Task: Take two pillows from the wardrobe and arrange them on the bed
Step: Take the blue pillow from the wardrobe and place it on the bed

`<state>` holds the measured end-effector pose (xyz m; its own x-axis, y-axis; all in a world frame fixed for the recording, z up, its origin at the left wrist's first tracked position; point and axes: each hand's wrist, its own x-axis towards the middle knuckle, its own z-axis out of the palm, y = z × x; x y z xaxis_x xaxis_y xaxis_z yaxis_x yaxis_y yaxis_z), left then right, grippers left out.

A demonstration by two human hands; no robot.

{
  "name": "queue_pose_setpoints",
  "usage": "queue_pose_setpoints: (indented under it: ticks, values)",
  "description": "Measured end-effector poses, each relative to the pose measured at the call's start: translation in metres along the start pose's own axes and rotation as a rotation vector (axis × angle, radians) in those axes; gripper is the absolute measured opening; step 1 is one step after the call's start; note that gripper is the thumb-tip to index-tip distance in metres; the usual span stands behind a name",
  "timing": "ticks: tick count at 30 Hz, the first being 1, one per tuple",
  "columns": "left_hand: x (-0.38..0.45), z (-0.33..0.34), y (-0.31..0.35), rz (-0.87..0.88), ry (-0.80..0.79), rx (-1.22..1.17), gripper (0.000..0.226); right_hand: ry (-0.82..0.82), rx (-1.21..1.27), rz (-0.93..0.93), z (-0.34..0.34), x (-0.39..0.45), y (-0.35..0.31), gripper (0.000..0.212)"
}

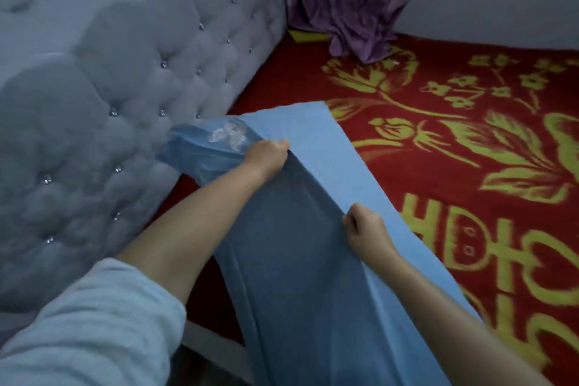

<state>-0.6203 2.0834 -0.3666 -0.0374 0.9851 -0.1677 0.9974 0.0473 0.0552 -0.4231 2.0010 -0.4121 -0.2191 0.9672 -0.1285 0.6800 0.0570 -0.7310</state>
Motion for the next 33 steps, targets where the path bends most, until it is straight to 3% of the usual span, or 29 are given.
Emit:
queue_pose_setpoints:
  ticks: [3, 7, 10, 12, 15, 17, 20, 25, 30, 33]
  values:
    - [0.029, -0.017, -0.086, -0.082, -0.007, -0.036, 0.028, 0.03, 0.124, 0.081, 0.063, 0.036, -0.065, 0.034]
    - [0.001, 0.011, -0.193, -0.23, -0.17, 0.112, 0.032, 0.051, 0.299, 0.282, 0.128, 0.095, -0.127, 0.041]
    - [-0.03, 0.064, -0.236, -0.294, -0.309, 0.018, 0.037, -0.083, 0.134, 0.388, 0.164, 0.126, -0.126, 0.018]
    - [-0.041, 0.101, -0.251, -0.381, -0.412, -0.117, 0.055, -0.156, -0.087, 0.42, 0.184, 0.124, -0.108, 0.035]
    - [-0.048, 0.151, -0.267, -0.585, -0.495, -0.372, 0.086, -0.15, -0.21, 0.635, 0.209, 0.099, -0.068, 0.072]
    - [-0.049, 0.181, -0.271, -0.652, -0.545, -0.506, 0.093, -0.151, -0.268, 0.767, 0.223, 0.086, -0.043, 0.083]
    - [-0.052, 0.215, -0.269, -0.648, -0.44, -0.424, 0.08, -0.192, -0.415, 0.756, 0.237, 0.086, -0.018, 0.078]
    - [-0.039, 0.232, -0.269, -0.532, -0.371, -0.387, 0.044, -0.312, -0.434, 0.672, 0.249, 0.106, -0.007, 0.046]
    - [-0.042, 0.198, -0.282, -0.654, -0.104, -0.548, 0.043, -0.121, -0.396, 0.537, 0.249, 0.102, -0.032, 0.043]
    - [-0.029, 0.155, -0.304, -0.634, 0.083, -0.523, 0.04, -0.015, -0.296, 0.442, 0.248, 0.102, -0.064, 0.042]
